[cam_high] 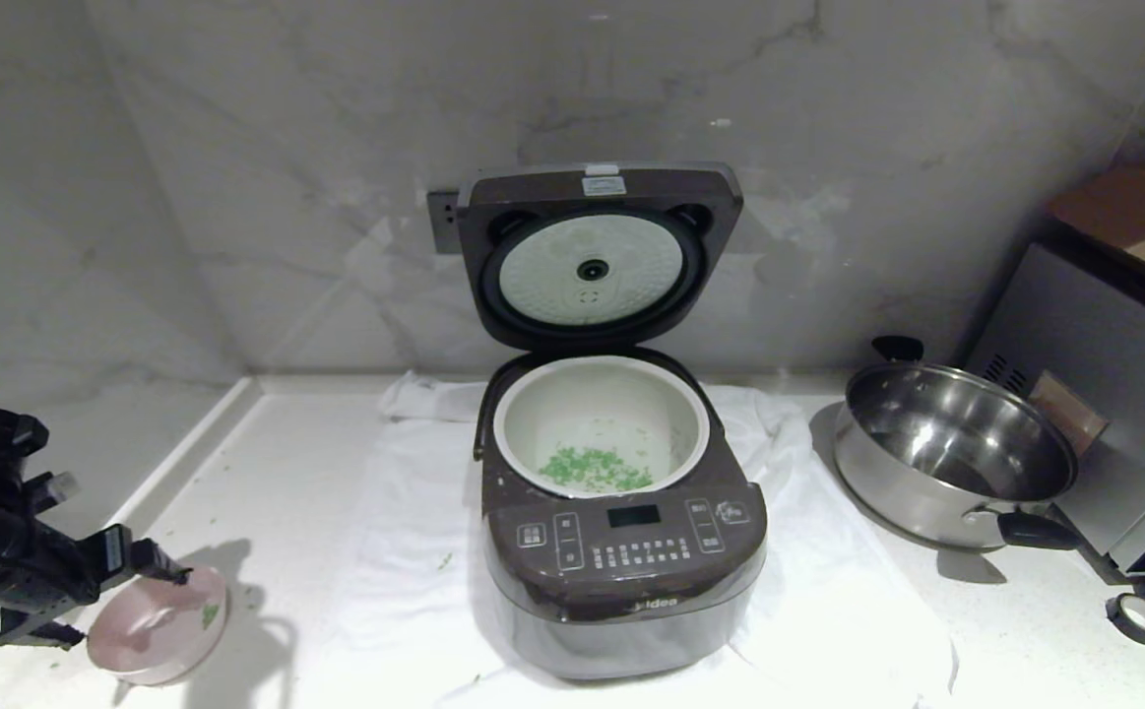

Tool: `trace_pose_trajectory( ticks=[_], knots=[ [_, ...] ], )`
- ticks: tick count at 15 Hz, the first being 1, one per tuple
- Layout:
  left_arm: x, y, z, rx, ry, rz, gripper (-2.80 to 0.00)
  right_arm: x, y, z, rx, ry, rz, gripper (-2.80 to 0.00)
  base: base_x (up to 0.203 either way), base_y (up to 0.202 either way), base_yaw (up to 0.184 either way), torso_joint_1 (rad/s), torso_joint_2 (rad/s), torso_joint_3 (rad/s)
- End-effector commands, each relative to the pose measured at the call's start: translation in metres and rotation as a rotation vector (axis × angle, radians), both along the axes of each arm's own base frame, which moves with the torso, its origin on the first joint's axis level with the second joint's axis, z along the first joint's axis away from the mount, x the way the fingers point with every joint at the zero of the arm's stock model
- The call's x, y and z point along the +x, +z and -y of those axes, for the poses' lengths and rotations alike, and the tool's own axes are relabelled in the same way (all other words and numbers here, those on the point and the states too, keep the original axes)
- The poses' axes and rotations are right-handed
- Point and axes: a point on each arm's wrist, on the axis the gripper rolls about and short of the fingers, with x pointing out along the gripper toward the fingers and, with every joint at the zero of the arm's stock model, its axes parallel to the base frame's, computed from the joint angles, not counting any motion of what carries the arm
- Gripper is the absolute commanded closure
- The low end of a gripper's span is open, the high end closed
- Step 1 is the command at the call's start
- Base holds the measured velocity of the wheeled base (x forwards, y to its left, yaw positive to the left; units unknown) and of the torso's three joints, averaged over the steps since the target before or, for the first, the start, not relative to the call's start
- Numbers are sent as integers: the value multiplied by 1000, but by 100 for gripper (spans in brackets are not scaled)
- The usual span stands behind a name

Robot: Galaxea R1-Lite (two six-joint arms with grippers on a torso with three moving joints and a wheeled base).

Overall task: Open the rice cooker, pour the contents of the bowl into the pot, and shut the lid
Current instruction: Close the rice cooker

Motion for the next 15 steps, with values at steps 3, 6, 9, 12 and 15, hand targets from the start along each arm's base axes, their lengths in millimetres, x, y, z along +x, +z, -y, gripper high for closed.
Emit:
trace_pose_trajectory(
  ticks=[3, 6, 9, 12, 15],
  knots=[
    [7, 19, 29, 11, -70, 64, -280, 0, 0, 0, 0, 0, 0, 0, 0, 0, 0, 0, 0, 0],
    [10, 24, 29, 16, -62, 86, -280, 0, 0, 0, 0, 0, 0, 0, 0, 0, 0, 0, 0, 0],
    [3, 35, 36, 27, -80, 117, 0, 0, 0, 0, 0, 0, 0, 0, 0, 0, 0, 0, 0, 0],
    [-14, 41, 53, -7, -168, 162, 0, 0, 0, 0, 0, 0, 0, 0, 0, 0, 0, 0, 0, 0],
    [-36, 51, 69, -33, -349, 334, 0, 0, 0, 0, 0, 0, 0, 0, 0, 0, 0, 0, 0, 0]
  ],
)
